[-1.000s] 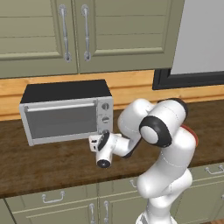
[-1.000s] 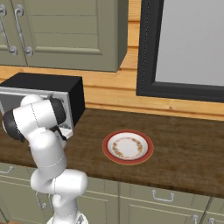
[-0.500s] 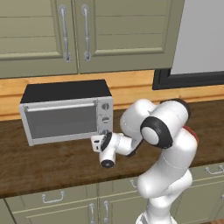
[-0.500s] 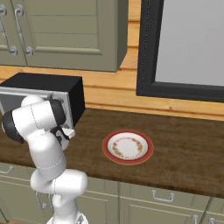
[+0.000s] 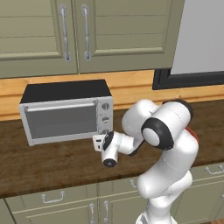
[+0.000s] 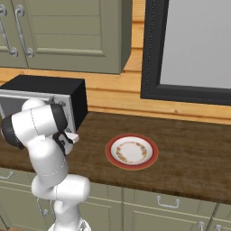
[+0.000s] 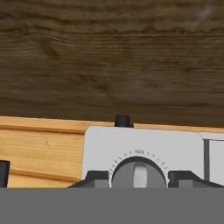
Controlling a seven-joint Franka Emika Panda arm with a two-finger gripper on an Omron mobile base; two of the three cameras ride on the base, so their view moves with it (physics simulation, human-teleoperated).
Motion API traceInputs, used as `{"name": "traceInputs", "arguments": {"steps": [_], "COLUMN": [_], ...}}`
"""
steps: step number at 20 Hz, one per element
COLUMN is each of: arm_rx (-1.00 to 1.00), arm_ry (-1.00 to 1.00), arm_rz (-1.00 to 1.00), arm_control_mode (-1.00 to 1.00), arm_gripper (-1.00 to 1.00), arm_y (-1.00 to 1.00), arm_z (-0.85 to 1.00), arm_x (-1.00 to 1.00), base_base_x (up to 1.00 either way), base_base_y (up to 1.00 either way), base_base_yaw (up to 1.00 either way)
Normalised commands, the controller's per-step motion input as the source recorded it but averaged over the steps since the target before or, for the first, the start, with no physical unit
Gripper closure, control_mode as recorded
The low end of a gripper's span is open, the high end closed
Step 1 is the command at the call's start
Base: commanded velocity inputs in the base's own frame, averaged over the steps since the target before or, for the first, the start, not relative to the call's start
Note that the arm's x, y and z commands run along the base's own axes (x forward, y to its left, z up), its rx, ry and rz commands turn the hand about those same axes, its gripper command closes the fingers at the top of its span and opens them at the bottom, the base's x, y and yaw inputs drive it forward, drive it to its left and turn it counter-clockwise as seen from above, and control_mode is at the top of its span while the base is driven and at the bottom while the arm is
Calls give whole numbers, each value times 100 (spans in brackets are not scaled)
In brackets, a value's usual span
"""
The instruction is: Pick up the kebab skewer and baguette bread, and place them inside the toaster oven. Close the toaster oven door and start by setting the timer.
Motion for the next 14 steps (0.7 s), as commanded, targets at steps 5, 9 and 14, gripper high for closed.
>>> {"name": "traceInputs", "arguments": {"steps": [5,9,14], "arm_rx": [17,22,25], "arm_ry": [0,0,0], "arm_rz": [0,0,0], "arm_control_mode": [-100,-100,-100], "arm_gripper": [100,100,100], "arm_y": [-20,-18,-21], "arm_z": [31,25,25], "arm_x": [7,16,23], "base_base_x": [0,0,0], "base_base_y": [0,0,0], "base_base_yaw": [0,0,0]}}
